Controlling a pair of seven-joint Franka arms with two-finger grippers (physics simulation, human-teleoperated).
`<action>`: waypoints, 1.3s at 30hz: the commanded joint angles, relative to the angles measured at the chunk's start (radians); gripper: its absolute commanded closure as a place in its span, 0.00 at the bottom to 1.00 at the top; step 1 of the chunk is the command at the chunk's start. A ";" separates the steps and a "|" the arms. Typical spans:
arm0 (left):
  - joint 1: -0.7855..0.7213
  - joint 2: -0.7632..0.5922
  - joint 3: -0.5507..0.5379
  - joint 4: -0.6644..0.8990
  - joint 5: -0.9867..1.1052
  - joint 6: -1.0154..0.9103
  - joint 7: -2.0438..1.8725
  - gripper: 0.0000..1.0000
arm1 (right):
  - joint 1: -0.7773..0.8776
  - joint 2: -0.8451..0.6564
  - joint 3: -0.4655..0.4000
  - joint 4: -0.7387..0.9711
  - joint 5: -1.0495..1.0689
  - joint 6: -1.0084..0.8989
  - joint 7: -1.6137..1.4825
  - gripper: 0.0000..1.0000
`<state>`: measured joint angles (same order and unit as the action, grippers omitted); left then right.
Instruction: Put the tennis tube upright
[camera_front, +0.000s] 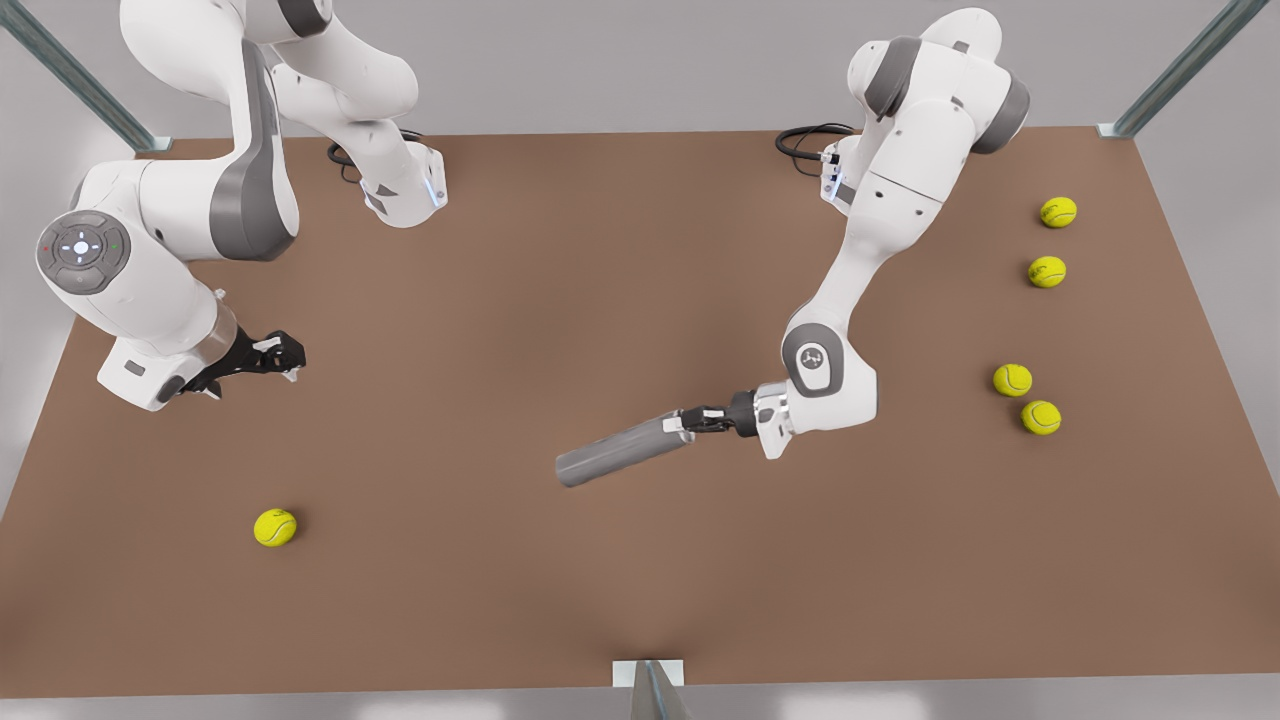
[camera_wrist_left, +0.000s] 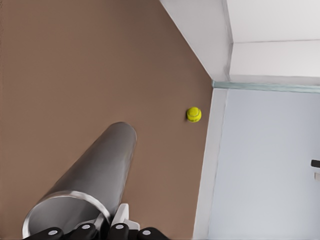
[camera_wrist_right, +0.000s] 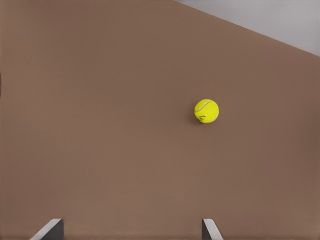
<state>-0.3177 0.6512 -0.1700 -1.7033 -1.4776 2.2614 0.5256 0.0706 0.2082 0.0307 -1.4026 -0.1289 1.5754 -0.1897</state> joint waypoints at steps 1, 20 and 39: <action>0.000 -0.001 0.001 0.002 0.016 0.006 -0.098 0.77 | 0.000 -0.001 0.000 0.001 0.000 0.000 -0.005 0.00; 0.008 -0.202 0.030 -0.029 0.211 -0.005 -0.417 0.79 | -0.003 0.007 0.000 0.002 0.002 0.000 -0.008 0.00; -0.017 -0.381 0.104 -0.053 0.865 -0.112 -0.570 0.79 | -0.005 0.007 -0.002 0.002 0.002 -0.003 -0.010 0.00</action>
<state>-0.3336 0.2749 -0.0661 -1.7568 -0.6699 2.1836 -0.0235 0.0659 0.2159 0.0291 -1.4010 -0.1275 1.5732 -0.1968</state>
